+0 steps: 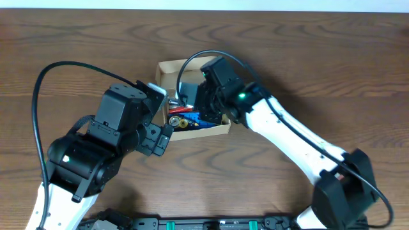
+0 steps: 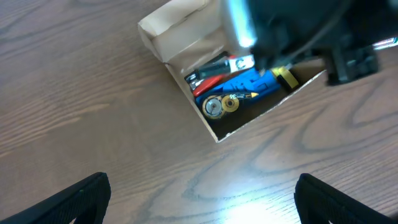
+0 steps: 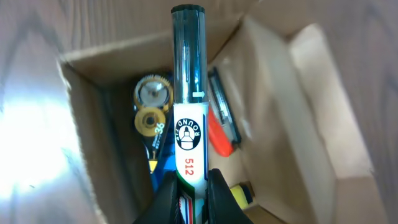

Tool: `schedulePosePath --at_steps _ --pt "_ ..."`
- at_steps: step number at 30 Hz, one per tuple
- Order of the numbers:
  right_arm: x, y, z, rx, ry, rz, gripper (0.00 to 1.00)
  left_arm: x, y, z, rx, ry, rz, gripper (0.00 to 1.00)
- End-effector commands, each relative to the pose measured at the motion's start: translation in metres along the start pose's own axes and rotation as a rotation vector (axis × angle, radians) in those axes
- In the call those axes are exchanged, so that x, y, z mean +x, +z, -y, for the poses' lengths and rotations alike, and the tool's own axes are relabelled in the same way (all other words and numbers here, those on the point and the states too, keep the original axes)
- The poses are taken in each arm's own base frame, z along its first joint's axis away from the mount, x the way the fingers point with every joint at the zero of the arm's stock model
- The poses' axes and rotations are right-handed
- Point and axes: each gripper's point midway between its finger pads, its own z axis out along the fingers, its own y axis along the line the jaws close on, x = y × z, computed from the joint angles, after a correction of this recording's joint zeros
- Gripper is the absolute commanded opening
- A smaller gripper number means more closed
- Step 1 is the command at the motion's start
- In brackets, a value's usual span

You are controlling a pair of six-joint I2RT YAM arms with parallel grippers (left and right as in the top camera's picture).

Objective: Pack container
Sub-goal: 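Carry the white marker into the box and release it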

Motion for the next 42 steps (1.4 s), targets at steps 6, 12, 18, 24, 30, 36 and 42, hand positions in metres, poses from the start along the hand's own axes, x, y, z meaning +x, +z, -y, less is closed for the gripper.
schedulePosePath --at_steps 6,12,18,24,30,36,42 --pt "0.014 0.031 -0.01 -0.057 -0.089 -0.048 0.13 0.0 -0.001 -0.001 -0.002 0.003 0.001 0.95" --pt "0.009 0.029 -0.008 -0.043 -0.094 -0.032 0.41 0.0 -0.001 -0.001 -0.002 0.003 0.001 0.95" --pt "-0.012 -0.004 0.001 0.021 -0.044 0.034 0.43 0.0 -0.001 -0.001 -0.002 0.003 0.001 0.95" --pt "-0.022 -0.075 0.012 0.163 0.065 0.066 0.43 0.0 -0.001 -0.001 -0.002 0.003 0.001 0.95" --pt "0.022 -0.152 0.024 0.364 0.285 -0.035 0.46 0.0 -0.001 -0.001 -0.002 0.003 0.001 0.95" --pt "0.087 -0.187 0.007 0.35 0.505 -0.177 0.57 0.0 -0.001 -0.001 -0.002 0.003 0.001 0.95" --pt "0.148 -0.18 0.002 0.336 0.662 -0.311 0.59 0.0 -0.001 -0.001 -0.002 0.003 0.001 0.95"
